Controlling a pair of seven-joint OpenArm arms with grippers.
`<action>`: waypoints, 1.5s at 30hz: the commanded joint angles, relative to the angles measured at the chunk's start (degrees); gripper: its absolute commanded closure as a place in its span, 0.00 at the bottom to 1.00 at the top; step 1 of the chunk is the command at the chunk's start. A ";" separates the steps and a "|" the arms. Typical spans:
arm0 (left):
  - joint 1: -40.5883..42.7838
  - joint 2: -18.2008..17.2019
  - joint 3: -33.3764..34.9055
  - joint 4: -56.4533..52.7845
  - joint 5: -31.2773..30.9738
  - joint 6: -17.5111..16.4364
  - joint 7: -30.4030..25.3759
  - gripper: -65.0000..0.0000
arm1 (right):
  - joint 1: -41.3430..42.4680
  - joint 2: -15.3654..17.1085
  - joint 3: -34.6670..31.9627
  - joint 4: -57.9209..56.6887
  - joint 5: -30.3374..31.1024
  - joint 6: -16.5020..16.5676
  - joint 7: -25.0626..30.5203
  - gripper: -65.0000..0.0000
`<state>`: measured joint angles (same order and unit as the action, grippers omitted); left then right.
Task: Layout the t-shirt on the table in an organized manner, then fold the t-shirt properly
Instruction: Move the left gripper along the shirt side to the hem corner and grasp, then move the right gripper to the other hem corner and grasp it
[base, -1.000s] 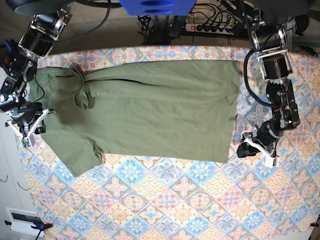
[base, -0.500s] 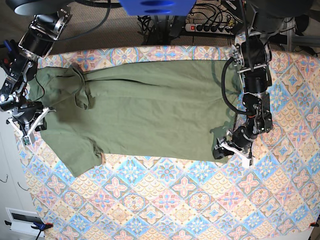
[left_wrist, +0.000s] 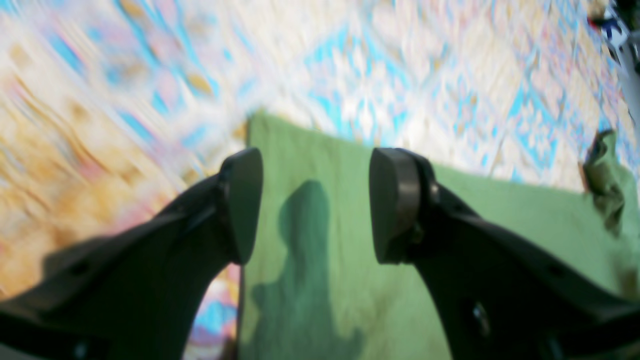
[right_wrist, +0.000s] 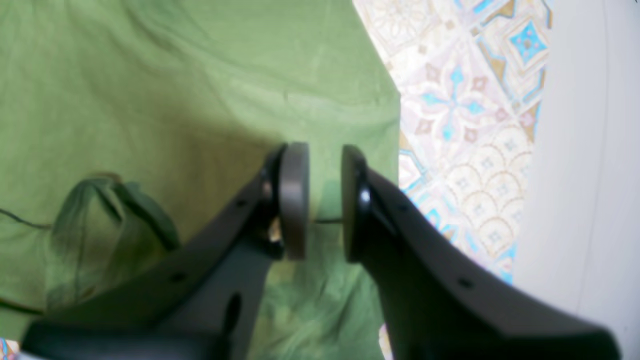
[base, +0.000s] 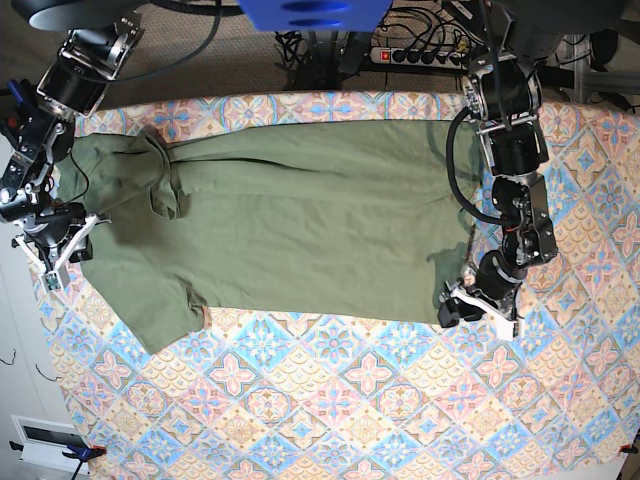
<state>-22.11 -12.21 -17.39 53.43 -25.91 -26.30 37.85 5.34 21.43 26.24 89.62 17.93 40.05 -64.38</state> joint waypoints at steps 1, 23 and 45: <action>-1.23 -0.50 -1.65 0.94 -0.77 -0.38 -1.14 0.48 | 1.03 1.21 0.27 1.14 0.48 -0.05 1.13 0.82; -1.76 2.84 1.17 -10.31 -0.77 1.47 -3.16 0.48 | 1.03 1.21 0.35 1.32 0.75 -0.05 1.21 0.82; 4.83 2.49 1.17 5.43 -0.77 1.38 0.70 1.00 | 19.49 4.46 -3.51 -30.77 -4.00 -0.05 10.80 0.69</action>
<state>-16.27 -9.34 -16.16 57.69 -25.74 -24.38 39.48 24.05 25.10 22.65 58.24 13.21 40.01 -53.95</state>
